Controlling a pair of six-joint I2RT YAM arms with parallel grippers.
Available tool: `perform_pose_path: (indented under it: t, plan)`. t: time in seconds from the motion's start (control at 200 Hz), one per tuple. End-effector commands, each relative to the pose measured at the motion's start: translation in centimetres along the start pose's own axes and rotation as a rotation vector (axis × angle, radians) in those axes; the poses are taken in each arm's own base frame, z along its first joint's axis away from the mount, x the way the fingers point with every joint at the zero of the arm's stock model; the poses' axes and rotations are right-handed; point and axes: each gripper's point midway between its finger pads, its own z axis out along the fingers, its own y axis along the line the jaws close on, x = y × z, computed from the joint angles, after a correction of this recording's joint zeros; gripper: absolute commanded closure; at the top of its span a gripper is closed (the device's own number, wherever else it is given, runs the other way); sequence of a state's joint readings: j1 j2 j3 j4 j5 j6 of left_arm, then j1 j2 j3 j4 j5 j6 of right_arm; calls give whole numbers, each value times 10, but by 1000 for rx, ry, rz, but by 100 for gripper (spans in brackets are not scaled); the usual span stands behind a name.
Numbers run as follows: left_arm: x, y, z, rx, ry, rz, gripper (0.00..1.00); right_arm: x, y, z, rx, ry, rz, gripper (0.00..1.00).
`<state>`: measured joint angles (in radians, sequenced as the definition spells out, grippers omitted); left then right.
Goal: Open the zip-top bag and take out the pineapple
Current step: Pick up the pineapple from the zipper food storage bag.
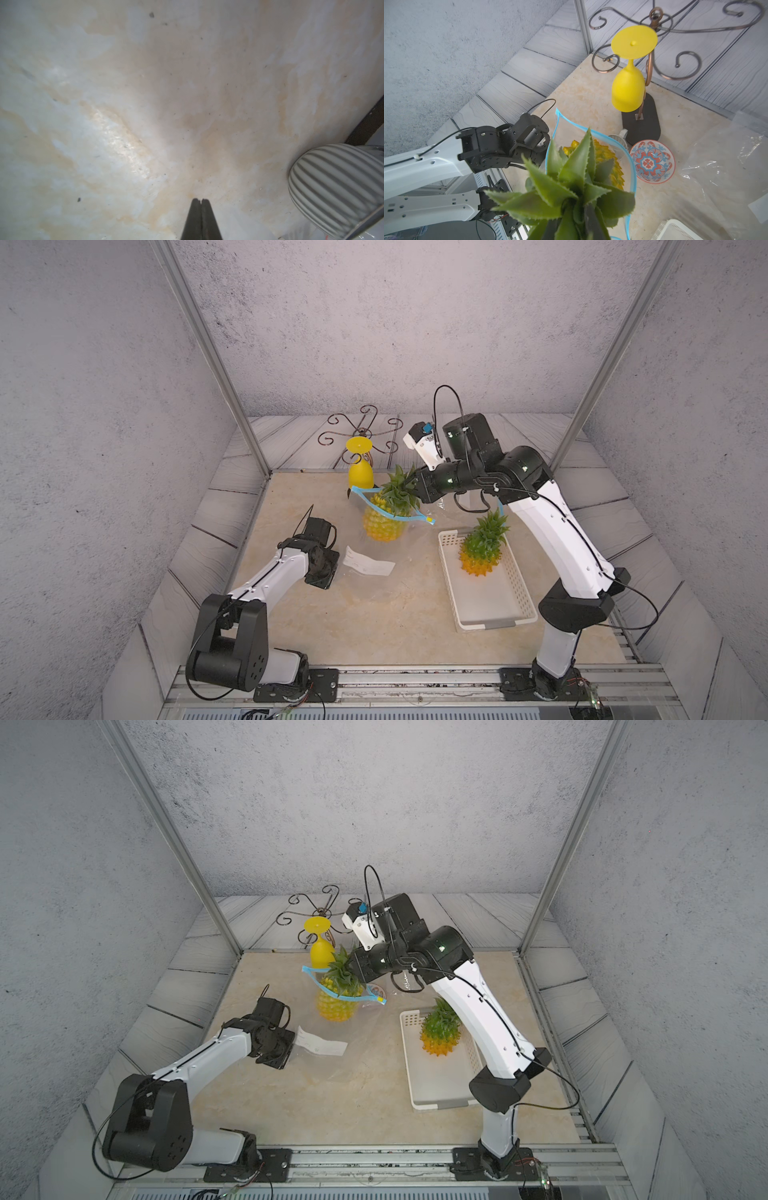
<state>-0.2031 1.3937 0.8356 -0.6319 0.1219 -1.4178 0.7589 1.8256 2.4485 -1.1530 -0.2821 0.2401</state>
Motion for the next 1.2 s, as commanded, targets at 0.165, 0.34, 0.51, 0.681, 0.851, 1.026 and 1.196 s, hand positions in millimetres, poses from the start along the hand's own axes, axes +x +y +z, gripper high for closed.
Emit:
perform_pose_path:
  t: [0.165,0.34,0.51,0.681,0.851,1.026,1.196]
  plan:
    - [-27,33,-15,-171,-146,117,100,-68,13,-79,-17,-331,-30,100]
    - [-31,46,-23,-216,-172,124,100,-69,1,-81,50,-350,-51,100]
    - [-42,58,-39,-264,-245,133,100,-71,-13,-98,150,-399,-55,100]
    - [-29,42,-45,-195,-168,144,100,-68,-13,-90,128,-380,-38,100]
    - [-39,-12,-67,55,-251,225,100,-60,-3,-64,11,-321,44,100]
    - [-70,-39,-86,213,-462,327,100,-49,-1,-55,-17,-260,92,100]
    - [-82,-24,-60,203,-514,416,100,-53,-6,-63,15,-304,97,100]
